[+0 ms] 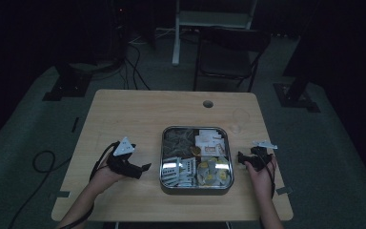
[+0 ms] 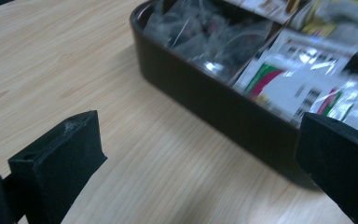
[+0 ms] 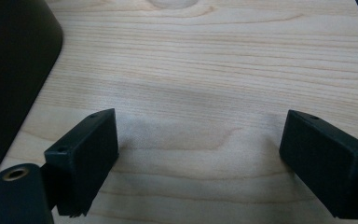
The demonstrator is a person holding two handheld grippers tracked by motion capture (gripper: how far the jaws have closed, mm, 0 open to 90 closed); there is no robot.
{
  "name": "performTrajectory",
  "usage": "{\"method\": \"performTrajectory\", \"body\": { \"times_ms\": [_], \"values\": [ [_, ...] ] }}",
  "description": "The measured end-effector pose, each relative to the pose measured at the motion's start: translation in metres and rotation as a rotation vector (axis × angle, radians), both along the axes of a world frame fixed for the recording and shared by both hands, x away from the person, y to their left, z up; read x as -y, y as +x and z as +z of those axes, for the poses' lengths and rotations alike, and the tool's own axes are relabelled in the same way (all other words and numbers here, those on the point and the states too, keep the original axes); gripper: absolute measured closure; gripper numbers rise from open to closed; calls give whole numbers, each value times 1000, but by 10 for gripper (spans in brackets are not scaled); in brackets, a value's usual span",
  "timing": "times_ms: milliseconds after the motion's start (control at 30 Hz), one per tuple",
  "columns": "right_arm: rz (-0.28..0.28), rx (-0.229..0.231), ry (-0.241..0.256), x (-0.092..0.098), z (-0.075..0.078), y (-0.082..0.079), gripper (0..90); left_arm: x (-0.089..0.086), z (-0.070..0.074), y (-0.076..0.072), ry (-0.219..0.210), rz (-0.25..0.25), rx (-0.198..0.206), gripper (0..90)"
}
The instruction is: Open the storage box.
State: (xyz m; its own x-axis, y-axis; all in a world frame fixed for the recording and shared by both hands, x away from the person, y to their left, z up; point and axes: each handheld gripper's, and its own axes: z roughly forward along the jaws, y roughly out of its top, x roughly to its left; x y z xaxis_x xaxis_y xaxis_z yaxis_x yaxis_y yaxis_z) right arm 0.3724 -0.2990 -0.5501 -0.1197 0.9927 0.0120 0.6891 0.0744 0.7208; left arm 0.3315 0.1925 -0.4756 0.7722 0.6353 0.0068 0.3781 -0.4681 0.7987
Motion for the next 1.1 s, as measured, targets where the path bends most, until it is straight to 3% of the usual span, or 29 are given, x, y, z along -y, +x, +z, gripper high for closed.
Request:
{"method": "performTrajectory", "body": {
  "times_ms": [367, 467, 1100],
  "values": [
    [0, 0, 0, 0, 0, 0, 111, 23, 7, 4, 5, -73, 17, 27],
    [0, 0, 0, 0, 0, 0, 111, 31, 8, 6, -17, -94, 19, 45],
    [6, 0, 0, 1, 0, 0, 112, 73, 10, 17, 1, -187, 10, 44]
  ]
}}
